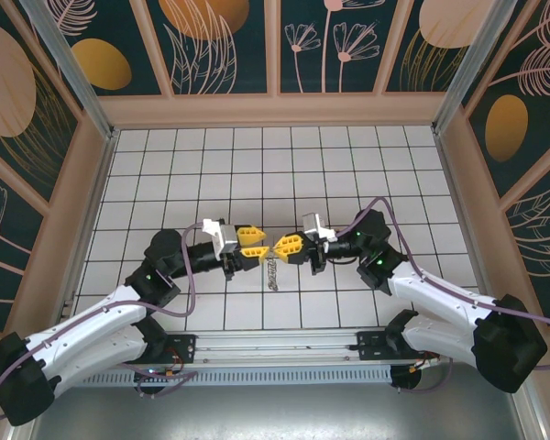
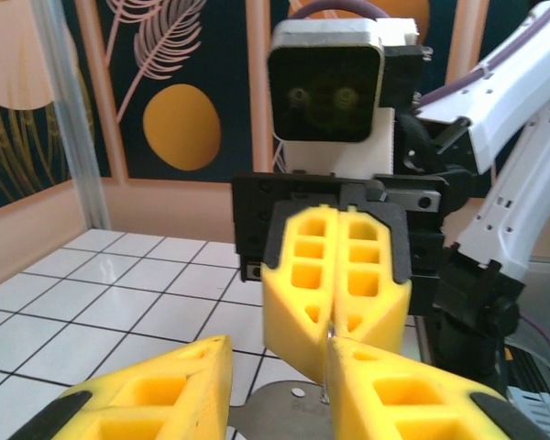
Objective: Put the keys on the keyring
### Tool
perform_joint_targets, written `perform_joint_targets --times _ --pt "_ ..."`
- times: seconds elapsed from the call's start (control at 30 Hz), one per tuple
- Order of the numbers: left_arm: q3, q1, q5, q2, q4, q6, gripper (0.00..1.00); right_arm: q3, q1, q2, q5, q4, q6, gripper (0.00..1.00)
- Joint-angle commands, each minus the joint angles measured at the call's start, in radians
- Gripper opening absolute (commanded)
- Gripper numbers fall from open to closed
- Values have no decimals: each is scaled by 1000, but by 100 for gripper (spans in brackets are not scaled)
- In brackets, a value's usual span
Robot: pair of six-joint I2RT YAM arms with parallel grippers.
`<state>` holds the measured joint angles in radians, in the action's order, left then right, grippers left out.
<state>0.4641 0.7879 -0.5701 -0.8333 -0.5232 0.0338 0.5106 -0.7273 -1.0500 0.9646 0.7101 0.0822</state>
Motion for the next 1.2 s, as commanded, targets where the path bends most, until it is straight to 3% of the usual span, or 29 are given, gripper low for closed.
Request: perform_joint_targets --times 0.0,0.23,0.7,0.83,0.93,1.17 --pt "8 15 -38 -13 -22 -3 33 -12 3 7 40 133 -55 0" --pt "10 24 -36 -17 -16 -10 30 -4 4 -23 44 188 -82 0" --pt "17 27 -40 -61 -55 -14 1 -4 3 -47 69 173 -78 0" --pt "11 28 -18 -42 -48 -25 0 -4 2 -40 20 120 -50 0" --pt "15 27 29 -22 -5 -47 0 -2 2 -24 -9 60 -18 10" --pt "19 28 95 4 34 -75 0 22 -5 18 -96 -124 70 19"
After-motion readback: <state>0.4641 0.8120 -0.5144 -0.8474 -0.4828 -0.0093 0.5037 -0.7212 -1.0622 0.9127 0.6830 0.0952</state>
